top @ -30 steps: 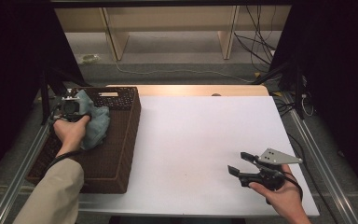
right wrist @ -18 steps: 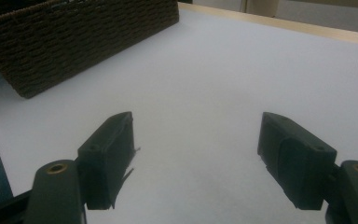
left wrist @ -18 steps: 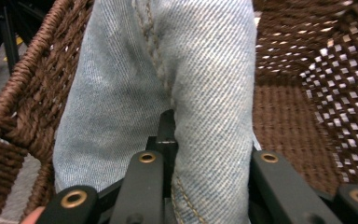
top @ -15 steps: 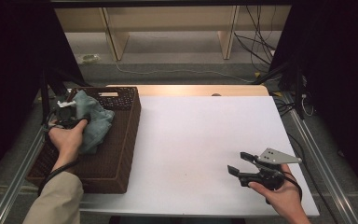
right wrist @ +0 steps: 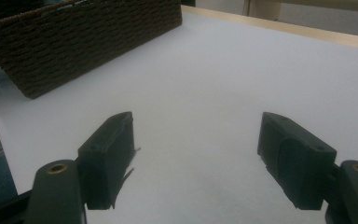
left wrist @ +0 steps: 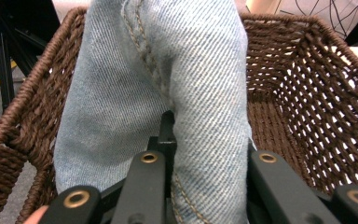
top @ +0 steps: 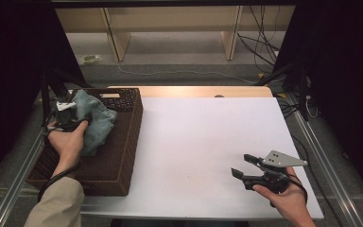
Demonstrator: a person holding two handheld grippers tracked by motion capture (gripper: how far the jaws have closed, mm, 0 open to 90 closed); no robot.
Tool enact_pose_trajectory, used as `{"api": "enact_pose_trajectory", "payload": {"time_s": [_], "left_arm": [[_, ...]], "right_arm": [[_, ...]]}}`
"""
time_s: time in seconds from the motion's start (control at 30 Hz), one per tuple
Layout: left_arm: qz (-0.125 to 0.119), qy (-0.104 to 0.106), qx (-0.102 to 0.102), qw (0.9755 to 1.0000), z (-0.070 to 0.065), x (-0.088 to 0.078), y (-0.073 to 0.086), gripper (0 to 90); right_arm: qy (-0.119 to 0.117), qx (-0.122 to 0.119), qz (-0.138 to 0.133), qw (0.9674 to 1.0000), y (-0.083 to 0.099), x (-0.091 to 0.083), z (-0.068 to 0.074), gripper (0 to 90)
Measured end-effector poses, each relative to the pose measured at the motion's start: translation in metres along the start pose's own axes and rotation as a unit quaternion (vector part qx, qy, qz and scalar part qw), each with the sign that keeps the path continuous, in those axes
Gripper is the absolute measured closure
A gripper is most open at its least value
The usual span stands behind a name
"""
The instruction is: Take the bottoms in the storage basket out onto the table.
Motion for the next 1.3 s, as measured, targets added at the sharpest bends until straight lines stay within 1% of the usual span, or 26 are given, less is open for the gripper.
{"api": "enact_pose_trajectory", "payload": {"time_s": [0.3,0.93,1.17,1.3], "left_arm": [[-0.016,0.004,0.005,0.9998,-0.002,-0.005,-0.007,74.5],[-0.044,0.018,-0.004,0.9988,-0.008,-0.016,-0.021,74.5],[-0.051,0.021,-0.002,0.9985,-0.010,-0.019,-0.024,74.5],[-0.059,0.024,-0.002,0.9979,-0.011,-0.020,-0.026,74.5]], "right_arm": [[-0.001,0.002,-0.001,1.0000,0.000,0.000,0.000,28.1],[-0.003,0.004,-0.003,1.0000,0.000,-0.001,0.000,28.1],[-0.004,0.002,-0.004,1.0000,0.000,-0.001,0.000,28.1],[-0.005,0.002,-0.004,1.0000,0.000,0.000,0.000,28.1]]}}
Point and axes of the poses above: each handheld gripper's, and its own axes: x roughly forward along the jaws, y roughly out of its underside, z roughly to its left, the point moved 6 cm from there along x, roughly forward along the jaws, and after that the axes turned 12 degrees about -z, right-handed, at the moved point
